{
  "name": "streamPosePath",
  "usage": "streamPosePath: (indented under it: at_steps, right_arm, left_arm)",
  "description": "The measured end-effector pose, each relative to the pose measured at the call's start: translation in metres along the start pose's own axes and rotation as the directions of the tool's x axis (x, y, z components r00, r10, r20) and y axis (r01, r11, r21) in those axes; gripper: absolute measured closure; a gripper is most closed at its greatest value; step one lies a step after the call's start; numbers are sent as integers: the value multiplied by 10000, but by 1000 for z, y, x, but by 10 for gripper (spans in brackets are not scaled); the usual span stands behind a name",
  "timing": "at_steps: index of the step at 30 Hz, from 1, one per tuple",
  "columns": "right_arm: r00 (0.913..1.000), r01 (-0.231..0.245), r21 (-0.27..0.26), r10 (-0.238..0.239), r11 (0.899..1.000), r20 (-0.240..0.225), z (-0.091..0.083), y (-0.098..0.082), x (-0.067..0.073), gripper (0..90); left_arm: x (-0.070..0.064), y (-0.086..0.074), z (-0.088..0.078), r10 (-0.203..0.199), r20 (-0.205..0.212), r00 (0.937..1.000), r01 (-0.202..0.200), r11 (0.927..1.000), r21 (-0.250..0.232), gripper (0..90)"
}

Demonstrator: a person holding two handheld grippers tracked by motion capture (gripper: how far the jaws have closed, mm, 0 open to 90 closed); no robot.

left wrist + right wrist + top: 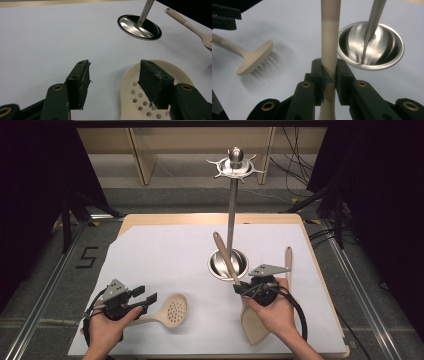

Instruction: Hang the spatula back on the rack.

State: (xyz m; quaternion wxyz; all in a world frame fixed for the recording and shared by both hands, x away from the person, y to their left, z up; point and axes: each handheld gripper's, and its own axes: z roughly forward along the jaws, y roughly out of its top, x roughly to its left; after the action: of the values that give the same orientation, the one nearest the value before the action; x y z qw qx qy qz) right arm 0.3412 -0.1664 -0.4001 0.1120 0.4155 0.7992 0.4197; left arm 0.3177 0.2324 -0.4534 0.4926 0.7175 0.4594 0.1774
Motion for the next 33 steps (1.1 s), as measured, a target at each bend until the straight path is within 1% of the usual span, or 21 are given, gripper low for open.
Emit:
streamPosePath:
  at_steps: [2,3,4,5,6,8,9,11,14,15,16,17,18,19,21,23,25,28,29,31,33]
  right_arm:
    - [9999,-13,-332,17,9994,119,-6,-2,1,793]
    - [9997,-225,-441,229,9988,83,-7,-3,2,794]
    - [9998,-38,-515,48,9987,184,-9,-3,1,794]
    - [9997,224,-649,-222,9976,36,-8,-3,-2,793]
    - [9998,45,-677,-31,9977,210,-9,-4,-2,793]
    - [9994,-165,-851,191,9962,292,-12,-4,-1,794]
    - [9991,28,-948,12,9955,422,-13,-4,-3,793]
    - [9993,-99,-1075,139,9942,359,-14,-3,-2,793]
    - [9982,-261,-1319,329,9909,496,-20,-2,-3,793]
    - [9980,-308,-1182,370,9925,505,-21,-2,-3,794]
    - [9979,-297,-1430,376,9893,526,-22,-2,-3,793]
    - [9975,-404,-1298,475,9907,518,-24,-1,-2,793]
    - [9978,-127,-1464,220,9891,623,-24,-1,-4,793]
    - [9959,-532,-1340,625,9895,657,-26,0,-1,794]
    - [9975,30,-1784,96,9840,695,-26,1,-5,794]
    - [9979,-123,-1897,242,9818,605,-30,2,-4,794]
    - [9969,-88,-1948,239,9808,755,-33,3,-4,793]
    - [9969,-200,-2145,359,9765,706,-35,5,-3,793]
    - [9959,52,-2247,153,9744,894,-38,6,-4,793]
    - [9964,-57,-2265,246,9740,806,-38,6,-3,793]
    - [9957,62,-2204,143,9754,914,-40,8,-2,794]
  left_arm:
    - [0,0,0,30,-4,10000,-30,10000,4,409]
    - [0,0,0,40,7,10000,-40,10000,6,409]
    - [0,0,0,32,0,10000,-32,10000,0,409]
    - [0,0,0,32,0,10000,-32,10000,0,409]
    - [0,0,0,41,-13,10000,-41,10000,-6,409]
    - [0,0,0,21,-11,10000,-21,10000,-16,409]
    - [0,0,0,28,-11,10000,-28,10000,-12,409]
    - [0,0,0,18,7,10000,-18,10000,-14,409]
    - [0,0,0,5,-2,10000,-5,10000,-40,410]
    - [0,0,0,8,-5,10000,-8,10000,-44,410]
    - [0,0,-1,17,-5,10000,-17,10000,-42,410]
    - [0,0,-1,-10,16,10000,10,10000,-51,410]
    - [0,0,0,-81,3,10000,81,10000,-59,410]
    - [0,0,0,-81,3,10000,81,10000,-59,410]
    - [0,0,0,-77,-10,10000,77,10000,-50,410]
    - [0,0,0,-112,-26,9999,112,9999,-50,410]
    - [1,0,0,6,66,10000,-6,9999,-112,410]
    - [0,0,0,3,70,10000,-3,9999,-110,410]
    - [0,0,0,-96,110,9999,97,9999,-123,410]
    - [0,0,0,-99,106,9999,100,9999,-126,410]
    - [0,0,0,-110,57,9999,111,9998,-154,410]
